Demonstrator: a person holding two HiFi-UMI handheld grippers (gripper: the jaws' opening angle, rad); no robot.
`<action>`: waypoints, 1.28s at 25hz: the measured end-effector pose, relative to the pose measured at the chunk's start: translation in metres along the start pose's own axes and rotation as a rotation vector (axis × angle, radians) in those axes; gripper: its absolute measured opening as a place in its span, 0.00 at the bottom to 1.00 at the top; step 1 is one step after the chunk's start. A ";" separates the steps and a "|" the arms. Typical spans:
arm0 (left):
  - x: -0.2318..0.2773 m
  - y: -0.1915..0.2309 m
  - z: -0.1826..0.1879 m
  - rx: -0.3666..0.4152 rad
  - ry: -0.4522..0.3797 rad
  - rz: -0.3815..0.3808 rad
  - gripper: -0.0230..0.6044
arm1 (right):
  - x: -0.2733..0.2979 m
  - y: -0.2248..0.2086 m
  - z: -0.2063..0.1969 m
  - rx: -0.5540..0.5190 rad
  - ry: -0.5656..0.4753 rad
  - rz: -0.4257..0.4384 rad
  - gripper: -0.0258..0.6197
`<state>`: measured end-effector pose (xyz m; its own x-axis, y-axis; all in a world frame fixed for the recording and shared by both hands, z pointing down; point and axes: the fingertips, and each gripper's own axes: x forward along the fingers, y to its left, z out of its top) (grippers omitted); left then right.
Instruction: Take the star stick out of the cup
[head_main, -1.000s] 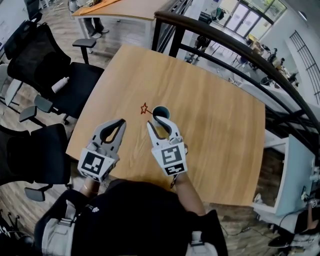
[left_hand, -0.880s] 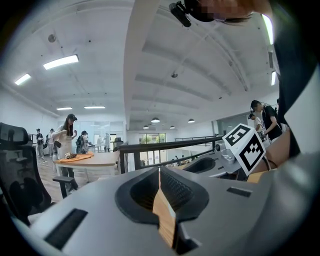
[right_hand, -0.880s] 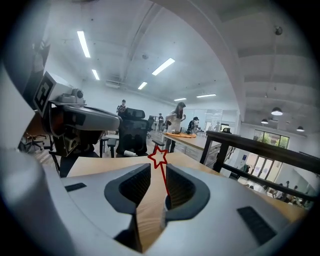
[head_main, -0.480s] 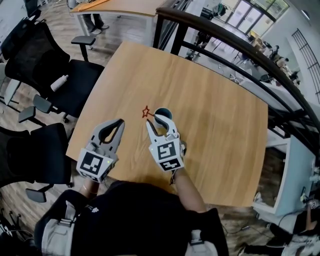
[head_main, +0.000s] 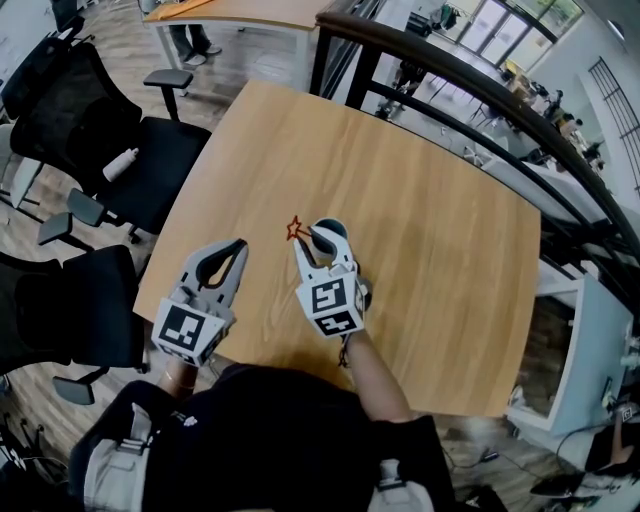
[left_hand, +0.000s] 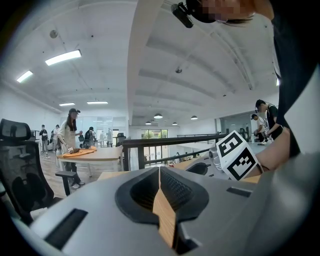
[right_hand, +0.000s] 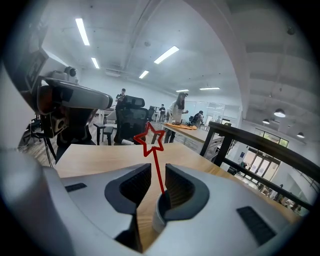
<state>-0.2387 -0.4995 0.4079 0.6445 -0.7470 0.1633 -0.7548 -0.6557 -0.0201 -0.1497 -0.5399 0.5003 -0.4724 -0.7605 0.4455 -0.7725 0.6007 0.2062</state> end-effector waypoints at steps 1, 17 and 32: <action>0.000 0.000 0.000 -0.001 0.001 0.001 0.07 | 0.001 -0.001 0.000 -0.002 0.005 -0.002 0.19; -0.002 -0.007 -0.001 0.000 0.009 0.004 0.07 | -0.004 -0.012 0.001 0.064 -0.027 -0.041 0.09; -0.004 -0.023 0.011 0.023 0.010 -0.018 0.07 | -0.052 -0.025 0.047 0.143 -0.182 -0.085 0.09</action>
<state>-0.2224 -0.4825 0.3968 0.6570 -0.7336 0.1736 -0.7397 -0.6718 -0.0394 -0.1253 -0.5267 0.4312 -0.4621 -0.8463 0.2650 -0.8587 0.5017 0.1046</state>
